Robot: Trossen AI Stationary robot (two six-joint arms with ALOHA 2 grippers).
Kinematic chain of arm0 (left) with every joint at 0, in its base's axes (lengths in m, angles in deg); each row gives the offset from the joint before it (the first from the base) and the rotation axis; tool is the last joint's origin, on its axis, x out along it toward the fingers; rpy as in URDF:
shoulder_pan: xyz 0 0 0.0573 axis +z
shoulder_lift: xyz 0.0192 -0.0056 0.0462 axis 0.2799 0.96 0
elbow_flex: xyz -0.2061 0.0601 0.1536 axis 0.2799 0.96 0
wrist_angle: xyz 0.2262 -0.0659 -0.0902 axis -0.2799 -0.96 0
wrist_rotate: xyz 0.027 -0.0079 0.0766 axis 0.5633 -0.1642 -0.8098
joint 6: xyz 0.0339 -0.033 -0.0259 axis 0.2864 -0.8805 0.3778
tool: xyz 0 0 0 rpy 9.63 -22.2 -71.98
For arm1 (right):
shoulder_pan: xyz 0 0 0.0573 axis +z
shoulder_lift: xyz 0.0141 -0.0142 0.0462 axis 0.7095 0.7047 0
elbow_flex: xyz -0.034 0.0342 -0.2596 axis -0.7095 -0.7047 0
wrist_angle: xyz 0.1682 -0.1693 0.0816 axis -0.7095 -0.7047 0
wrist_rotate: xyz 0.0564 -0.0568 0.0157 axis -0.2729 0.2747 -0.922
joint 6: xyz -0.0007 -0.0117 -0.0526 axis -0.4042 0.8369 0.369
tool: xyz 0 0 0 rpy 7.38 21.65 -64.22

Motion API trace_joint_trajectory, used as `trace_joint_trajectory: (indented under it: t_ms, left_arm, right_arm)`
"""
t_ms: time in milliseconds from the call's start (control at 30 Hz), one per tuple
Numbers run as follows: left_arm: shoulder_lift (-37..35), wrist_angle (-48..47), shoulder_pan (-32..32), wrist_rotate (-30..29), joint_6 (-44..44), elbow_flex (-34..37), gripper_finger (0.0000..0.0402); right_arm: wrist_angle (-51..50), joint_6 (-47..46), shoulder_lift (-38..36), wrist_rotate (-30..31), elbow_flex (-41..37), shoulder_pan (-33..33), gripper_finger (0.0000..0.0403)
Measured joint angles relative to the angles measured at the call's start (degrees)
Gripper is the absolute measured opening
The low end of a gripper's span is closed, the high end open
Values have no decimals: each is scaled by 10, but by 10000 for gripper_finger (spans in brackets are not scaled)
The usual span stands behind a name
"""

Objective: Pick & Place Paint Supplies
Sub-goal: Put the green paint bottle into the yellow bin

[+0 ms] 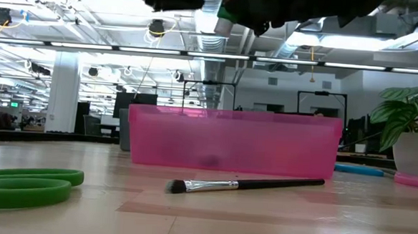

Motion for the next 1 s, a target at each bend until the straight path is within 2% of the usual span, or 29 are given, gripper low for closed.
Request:
trace_joint_trajectory:
  t_ms: [167,533,833,1000]
  left_arm:
    - [-5,26,0,42,6,0,210]
    - [27,32,0,49,11,-17,263]
    - [50,26,0,62,-7,-39,271]
    - [77,31,0,82,-32,-47,271]
  right_arm:
    - [-11,-5,0,1,0,-6,149]
    - [-37,-58,0,0,1,-30,150]
    - [-65,-64,0,-1,1,-27,150]
    - [-70,-60,30,-1,10,-27,150]
